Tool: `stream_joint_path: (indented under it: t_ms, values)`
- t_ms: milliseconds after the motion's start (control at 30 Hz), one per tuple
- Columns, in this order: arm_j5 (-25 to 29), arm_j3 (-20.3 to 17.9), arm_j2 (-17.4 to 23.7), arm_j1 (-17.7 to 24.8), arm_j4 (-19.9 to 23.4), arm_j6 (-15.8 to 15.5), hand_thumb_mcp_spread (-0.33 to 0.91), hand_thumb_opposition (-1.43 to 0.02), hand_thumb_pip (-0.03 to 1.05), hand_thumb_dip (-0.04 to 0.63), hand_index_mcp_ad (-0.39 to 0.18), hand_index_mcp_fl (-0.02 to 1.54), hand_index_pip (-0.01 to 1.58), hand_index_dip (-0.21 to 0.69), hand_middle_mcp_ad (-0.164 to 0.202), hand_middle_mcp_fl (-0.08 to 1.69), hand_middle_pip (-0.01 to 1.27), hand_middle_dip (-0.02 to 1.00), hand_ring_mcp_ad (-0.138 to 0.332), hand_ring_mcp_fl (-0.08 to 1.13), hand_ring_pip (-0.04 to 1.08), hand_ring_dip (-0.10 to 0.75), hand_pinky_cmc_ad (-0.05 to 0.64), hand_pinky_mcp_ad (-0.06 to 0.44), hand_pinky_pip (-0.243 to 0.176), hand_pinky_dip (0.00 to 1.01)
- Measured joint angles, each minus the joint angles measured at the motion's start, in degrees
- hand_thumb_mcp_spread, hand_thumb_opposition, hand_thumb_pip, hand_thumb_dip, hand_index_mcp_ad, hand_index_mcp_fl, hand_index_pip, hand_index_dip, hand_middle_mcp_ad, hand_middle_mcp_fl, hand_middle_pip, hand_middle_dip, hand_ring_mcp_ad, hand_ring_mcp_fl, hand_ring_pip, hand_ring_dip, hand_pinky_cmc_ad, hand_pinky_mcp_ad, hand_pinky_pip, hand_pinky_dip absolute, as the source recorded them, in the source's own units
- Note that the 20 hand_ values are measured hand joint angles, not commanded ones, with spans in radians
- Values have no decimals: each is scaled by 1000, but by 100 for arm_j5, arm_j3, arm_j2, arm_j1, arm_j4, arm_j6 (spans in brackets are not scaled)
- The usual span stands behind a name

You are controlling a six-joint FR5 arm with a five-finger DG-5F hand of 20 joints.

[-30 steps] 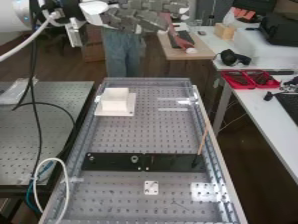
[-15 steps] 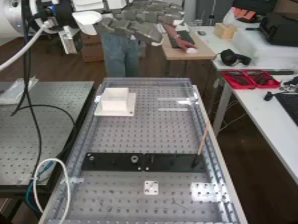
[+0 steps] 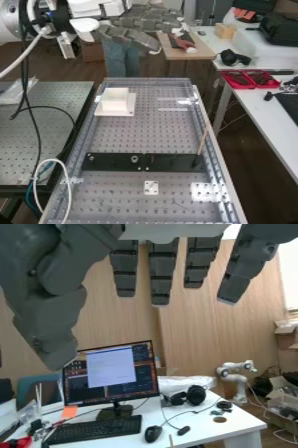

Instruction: Grab the larger nut and place it in the white container

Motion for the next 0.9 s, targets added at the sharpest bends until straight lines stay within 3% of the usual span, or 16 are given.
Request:
stream_joint_path:
  t_ms: [900]
  values:
    - [-51, 145, -167, -43, 44, 82, 239, -759, 595, 222, -103, 188, 120, 28, 58, 199, 112, 206, 134, 16, 99, 56, 335, 283, -58, 374]
